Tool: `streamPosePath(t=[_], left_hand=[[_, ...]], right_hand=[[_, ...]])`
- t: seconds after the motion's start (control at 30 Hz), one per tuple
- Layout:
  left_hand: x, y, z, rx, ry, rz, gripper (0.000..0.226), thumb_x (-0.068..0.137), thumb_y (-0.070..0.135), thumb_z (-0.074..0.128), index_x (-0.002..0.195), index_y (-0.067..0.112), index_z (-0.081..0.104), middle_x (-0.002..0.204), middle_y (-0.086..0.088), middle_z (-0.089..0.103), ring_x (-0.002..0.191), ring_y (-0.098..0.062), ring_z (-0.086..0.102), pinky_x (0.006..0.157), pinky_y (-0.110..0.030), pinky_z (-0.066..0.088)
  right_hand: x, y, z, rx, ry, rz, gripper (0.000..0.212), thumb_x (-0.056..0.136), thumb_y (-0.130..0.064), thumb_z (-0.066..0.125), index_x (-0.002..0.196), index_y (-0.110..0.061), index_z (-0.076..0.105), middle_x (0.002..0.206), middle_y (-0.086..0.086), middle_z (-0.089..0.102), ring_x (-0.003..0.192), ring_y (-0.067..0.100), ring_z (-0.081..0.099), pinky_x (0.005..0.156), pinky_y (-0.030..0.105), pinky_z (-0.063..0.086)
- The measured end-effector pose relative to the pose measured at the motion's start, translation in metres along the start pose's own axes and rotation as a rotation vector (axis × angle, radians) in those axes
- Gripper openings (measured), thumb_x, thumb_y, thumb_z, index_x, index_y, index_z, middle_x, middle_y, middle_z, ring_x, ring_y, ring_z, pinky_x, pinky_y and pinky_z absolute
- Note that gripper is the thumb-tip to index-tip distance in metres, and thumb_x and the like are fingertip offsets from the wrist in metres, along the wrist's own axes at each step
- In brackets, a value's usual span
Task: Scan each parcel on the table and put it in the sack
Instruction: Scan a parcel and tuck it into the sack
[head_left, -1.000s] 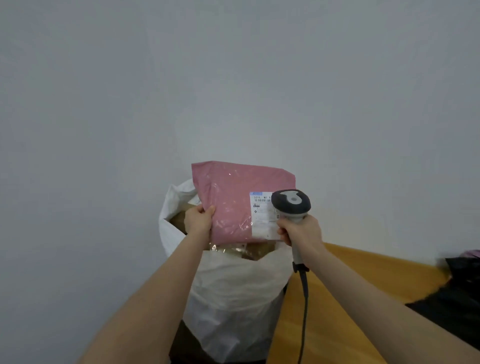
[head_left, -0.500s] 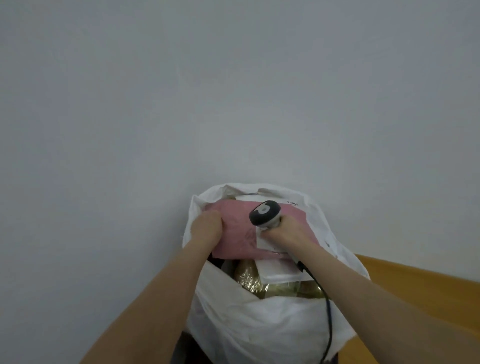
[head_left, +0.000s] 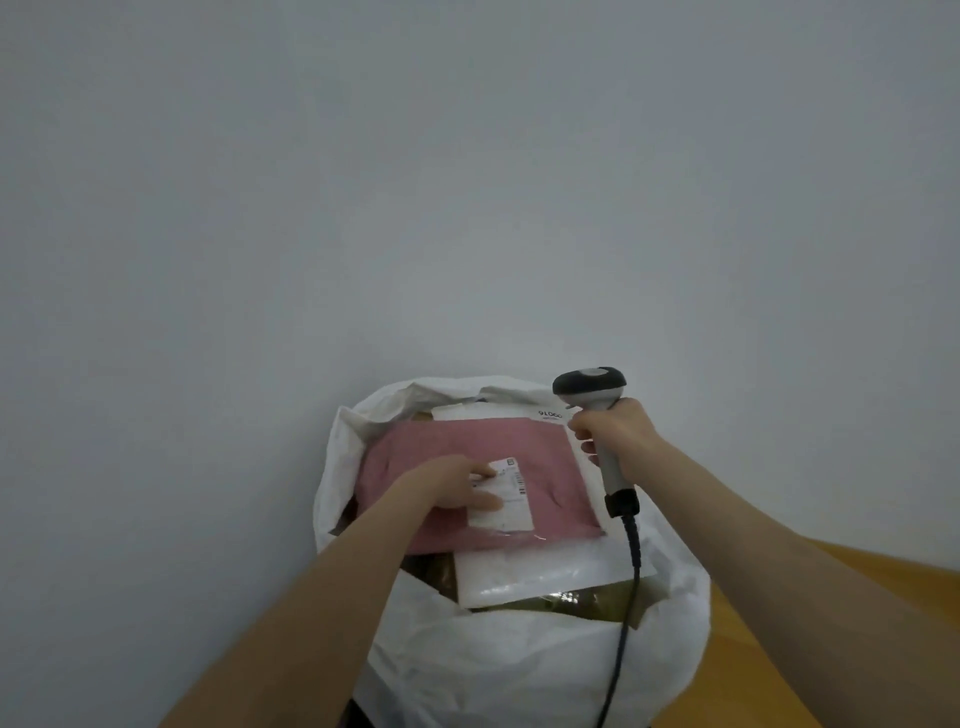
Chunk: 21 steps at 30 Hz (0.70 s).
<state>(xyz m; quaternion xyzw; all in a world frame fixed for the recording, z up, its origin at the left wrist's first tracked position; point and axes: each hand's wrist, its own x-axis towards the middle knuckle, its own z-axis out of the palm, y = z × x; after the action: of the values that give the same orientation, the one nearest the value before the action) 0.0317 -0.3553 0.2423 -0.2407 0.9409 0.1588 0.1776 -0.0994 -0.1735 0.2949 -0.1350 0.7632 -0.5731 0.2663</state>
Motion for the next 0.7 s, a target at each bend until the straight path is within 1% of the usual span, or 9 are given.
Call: streamPosePath(t=[0.17, 0.27, 0.37, 0.43, 0.5, 0.53, 0.57, 0.63, 0.7], left_hand=[[-0.002, -0.041, 0.003, -0.043, 0.015, -0.082, 0.068, 0.085, 0.055, 0.061, 0.146, 0.036, 0.035, 0.154, -0.004, 0.03, 0.138, -0.025, 0.033, 0.114, -0.042, 0.026], [0.005, -0.063, 0.007, -0.049, 0.008, -0.107, 0.07, 0.084, 0.056, 0.061, 0.146, 0.038, 0.033, 0.156, -0.003, 0.026, 0.139, -0.026, 0.031, 0.114, -0.044, 0.025], [0.014, -0.08, 0.009, -0.075, 0.031, -0.113, 0.069, 0.084, 0.056, 0.062, 0.145, 0.041, 0.034, 0.156, -0.002, 0.025, 0.139, -0.026, 0.032, 0.114, -0.043, 0.026], [0.018, -0.089, 0.004, -0.083, 0.034, -0.106, 0.069, 0.084, 0.056, 0.062, 0.145, 0.04, 0.034, 0.156, -0.001, 0.024, 0.14, -0.026, 0.031, 0.115, -0.043, 0.025], [0.022, -0.097, -0.009, -0.073, -0.013, -0.092, 0.066, 0.084, 0.055, 0.063, 0.143, 0.037, 0.039, 0.151, -0.001, 0.035, 0.135, -0.025, 0.038, 0.112, -0.041, 0.03], [0.024, -0.101, -0.018, -0.07, -0.026, -0.08, 0.058, 0.084, 0.053, 0.063, 0.138, 0.034, 0.048, 0.141, -0.001, 0.047, 0.127, -0.023, 0.046, 0.107, -0.037, 0.035], [0.028, -0.105, -0.029, -0.087, 0.015, -0.067, 0.044, 0.085, 0.051, 0.062, 0.124, 0.031, 0.061, 0.124, 0.001, 0.06, 0.115, -0.021, 0.054, 0.098, -0.032, 0.041], [0.036, -0.117, -0.055, -0.147, 0.28, -0.07, 0.023, 0.089, 0.041, 0.057, 0.092, 0.023, 0.071, 0.094, 0.0, 0.067, 0.095, -0.021, 0.061, 0.079, -0.029, 0.045], [0.049, -0.139, -0.079, -0.134, 0.624, -0.156, 0.029, 0.095, 0.034, 0.047, 0.103, 0.017, 0.068, 0.105, -0.008, 0.067, 0.1, -0.028, 0.059, 0.081, -0.033, 0.046]], right_hand=[[0.003, 0.002, 0.023, -0.029, -0.084, -0.034, 0.005, 0.08, -0.003, 0.064, 0.081, -0.005, 0.06, 0.071, 0.005, 0.055, 0.065, 0.018, 0.052, 0.062, 0.027, 0.044], [0.006, 0.004, 0.052, -0.075, -0.173, -0.048, 0.008, 0.083, -0.002, 0.064, 0.088, -0.006, 0.06, 0.071, 0.002, 0.052, 0.065, 0.013, 0.049, 0.059, 0.022, 0.039], [0.014, 0.005, 0.078, -0.074, -0.203, -0.041, 0.009, 0.081, -0.003, 0.067, 0.087, -0.007, 0.061, 0.076, 0.003, 0.055, 0.07, 0.015, 0.052, 0.063, 0.023, 0.042], [0.019, 0.005, 0.093, -0.1, -0.197, -0.02, 0.011, 0.079, -0.007, 0.07, 0.078, -0.011, 0.06, 0.069, 0.002, 0.056, 0.061, 0.012, 0.054, 0.054, 0.022, 0.044], [0.025, 0.005, 0.108, -0.121, -0.197, -0.009, 0.014, 0.078, -0.007, 0.071, 0.075, -0.013, 0.06, 0.067, 0.001, 0.058, 0.055, 0.01, 0.055, 0.046, 0.018, 0.044], [0.029, 0.005, 0.116, -0.141, -0.213, -0.006, 0.013, 0.077, -0.005, 0.071, 0.077, -0.013, 0.061, 0.071, 0.003, 0.06, 0.06, 0.012, 0.058, 0.052, 0.021, 0.049], [0.033, 0.005, 0.123, -0.174, -0.235, -0.006, 0.013, 0.076, -0.004, 0.072, 0.079, -0.012, 0.062, 0.077, 0.006, 0.062, 0.069, 0.016, 0.061, 0.063, 0.027, 0.053], [0.038, 0.005, 0.136, -0.259, -0.267, -0.004, 0.015, 0.074, -0.004, 0.073, 0.085, -0.009, 0.064, 0.088, 0.01, 0.067, 0.085, 0.023, 0.064, 0.083, 0.039, 0.055], [0.043, 0.006, 0.147, -0.315, -0.259, 0.011, 0.021, 0.073, -0.007, 0.075, 0.092, -0.003, 0.067, 0.093, 0.013, 0.069, 0.089, 0.025, 0.065, 0.089, 0.042, 0.054]])
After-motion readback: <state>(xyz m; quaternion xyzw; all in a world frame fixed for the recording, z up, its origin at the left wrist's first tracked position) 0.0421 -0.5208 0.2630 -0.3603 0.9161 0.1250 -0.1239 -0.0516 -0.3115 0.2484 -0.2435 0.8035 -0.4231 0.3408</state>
